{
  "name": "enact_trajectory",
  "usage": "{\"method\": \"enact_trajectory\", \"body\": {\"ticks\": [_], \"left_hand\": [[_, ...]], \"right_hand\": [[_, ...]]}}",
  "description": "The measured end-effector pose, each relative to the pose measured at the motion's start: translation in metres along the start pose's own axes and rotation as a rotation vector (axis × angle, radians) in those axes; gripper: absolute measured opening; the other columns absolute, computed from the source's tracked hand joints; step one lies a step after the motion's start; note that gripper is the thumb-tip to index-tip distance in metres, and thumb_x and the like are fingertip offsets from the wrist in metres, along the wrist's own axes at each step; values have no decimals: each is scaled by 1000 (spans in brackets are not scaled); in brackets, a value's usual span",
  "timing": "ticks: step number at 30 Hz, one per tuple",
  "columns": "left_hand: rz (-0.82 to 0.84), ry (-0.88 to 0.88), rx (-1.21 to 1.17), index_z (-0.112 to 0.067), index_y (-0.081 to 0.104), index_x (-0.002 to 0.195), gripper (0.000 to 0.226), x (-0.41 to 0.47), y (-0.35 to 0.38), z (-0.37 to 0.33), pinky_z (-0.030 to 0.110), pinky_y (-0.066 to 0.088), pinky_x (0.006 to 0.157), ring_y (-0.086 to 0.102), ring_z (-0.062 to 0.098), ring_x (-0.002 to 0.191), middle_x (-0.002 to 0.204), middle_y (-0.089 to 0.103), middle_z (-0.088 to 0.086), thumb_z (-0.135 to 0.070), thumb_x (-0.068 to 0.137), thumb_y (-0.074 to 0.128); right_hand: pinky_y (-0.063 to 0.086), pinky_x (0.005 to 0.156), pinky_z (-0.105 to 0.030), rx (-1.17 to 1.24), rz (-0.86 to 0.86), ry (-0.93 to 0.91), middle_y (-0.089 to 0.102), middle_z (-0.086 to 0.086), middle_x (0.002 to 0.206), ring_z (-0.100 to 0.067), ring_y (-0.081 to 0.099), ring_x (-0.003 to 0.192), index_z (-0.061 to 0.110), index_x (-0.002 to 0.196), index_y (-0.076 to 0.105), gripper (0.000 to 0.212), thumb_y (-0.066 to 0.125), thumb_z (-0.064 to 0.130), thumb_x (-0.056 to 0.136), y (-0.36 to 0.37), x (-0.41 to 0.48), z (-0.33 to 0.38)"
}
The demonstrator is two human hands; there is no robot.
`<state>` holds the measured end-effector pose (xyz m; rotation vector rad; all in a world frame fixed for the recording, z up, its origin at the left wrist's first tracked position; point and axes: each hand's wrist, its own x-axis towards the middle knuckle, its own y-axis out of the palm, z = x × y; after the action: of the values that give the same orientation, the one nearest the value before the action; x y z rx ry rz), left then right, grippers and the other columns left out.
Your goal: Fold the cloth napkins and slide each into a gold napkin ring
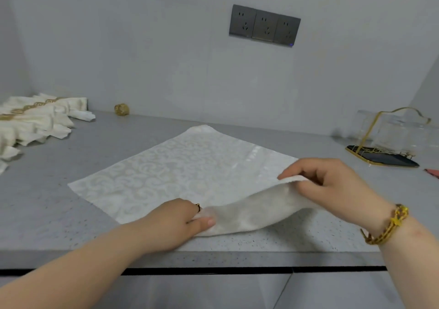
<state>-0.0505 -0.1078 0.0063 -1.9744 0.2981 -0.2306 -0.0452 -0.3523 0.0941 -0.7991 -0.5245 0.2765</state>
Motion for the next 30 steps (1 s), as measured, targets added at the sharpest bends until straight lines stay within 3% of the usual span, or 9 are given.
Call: {"method": "enact_trajectory", "body": {"ticks": [3, 6, 9, 11, 14, 16, 19, 26, 30], "left_hand": [[52, -100, -161, -17, 33, 65, 41, -16, -13, 10, 14, 30, 55, 37, -1, 57, 65, 35, -11, -47, 91, 41], [142, -228, -348, -28, 48, 90, 18, -28, -26, 30, 7, 36, 73, 51, -4, 97, 94, 49, -24, -47, 89, 46], [170, -219, -346, -25, 58, 75, 25, -27, -38, 52, 12, 41, 66, 58, 4, 70, 75, 61, -12, -49, 82, 59], [111, -233, -351, -19, 50, 57, 34, -16, -46, 71, 19, 36, 58, 46, 10, 55, 58, 49, -6, -44, 74, 65], [-46, -314, -191, -15, 43, 61, 36, 6, -56, 95, 18, 27, 54, 41, 11, 55, 59, 41, -2, -34, 83, 63], [-143, -382, -37, -10, 59, 87, 29, 27, -62, 108, 20, 32, 63, 58, 14, 84, 91, 61, 3, -39, 85, 59], [-216, -461, 125, -18, 49, 126, 44, 59, -63, 128, 21, 36, 87, 47, 16, 121, 132, 50, -3, -41, 89, 52], [-306, -448, 164, -25, 52, 118, 28, 115, -61, 160, 21, 36, 80, 51, 12, 111, 120, 55, -9, -35, 93, 45], [-309, -358, 252, -31, 33, 137, 44, 125, -62, 167, 24, 36, 96, 44, 10, 123, 136, 44, -13, -43, 95, 36]], "right_hand": [[35, 52, -12, 3, 20, 4, 66, -17, 72, -7, 48, 55, 32, 67, 61, 40, 54, -5, 82, 7, 30, 6], [35, 48, -8, -54, 75, 49, 59, 2, 61, -1, 48, 47, 27, 67, 60, 30, 57, 3, 84, 26, 70, 2], [34, 48, -6, -245, 126, 78, 56, 5, 74, -7, 52, 66, 15, 85, 66, 15, 52, 7, 84, 52, 114, -3], [37, 55, -15, -306, 137, 101, 57, 1, 87, -13, 51, 79, 12, 95, 66, 22, 47, 8, 86, 73, 147, -9], [36, 73, -18, -300, 153, 134, 62, -8, 110, -22, 56, 98, 8, 104, 65, 26, 44, 7, 88, 102, 193, -20], [35, 76, -18, -283, 156, 180, 60, -9, 121, -24, 55, 110, 7, 109, 63, 29, 43, 6, 89, 118, 219, -29], [39, 81, -23, -279, 148, 259, 59, -11, 123, -27, 54, 113, 7, 112, 62, 31, 40, 5, 90, 140, 252, -44], [40, 82, -23, -275, 101, 361, 59, -8, 123, -26, 54, 111, 8, 113, 61, 34, 37, 4, 90, 165, 310, -81], [42, 82, -24, -245, 69, 397, 61, -8, 120, -26, 55, 110, 8, 112, 63, 33, 39, 4, 90, 171, 338, -97]]}}
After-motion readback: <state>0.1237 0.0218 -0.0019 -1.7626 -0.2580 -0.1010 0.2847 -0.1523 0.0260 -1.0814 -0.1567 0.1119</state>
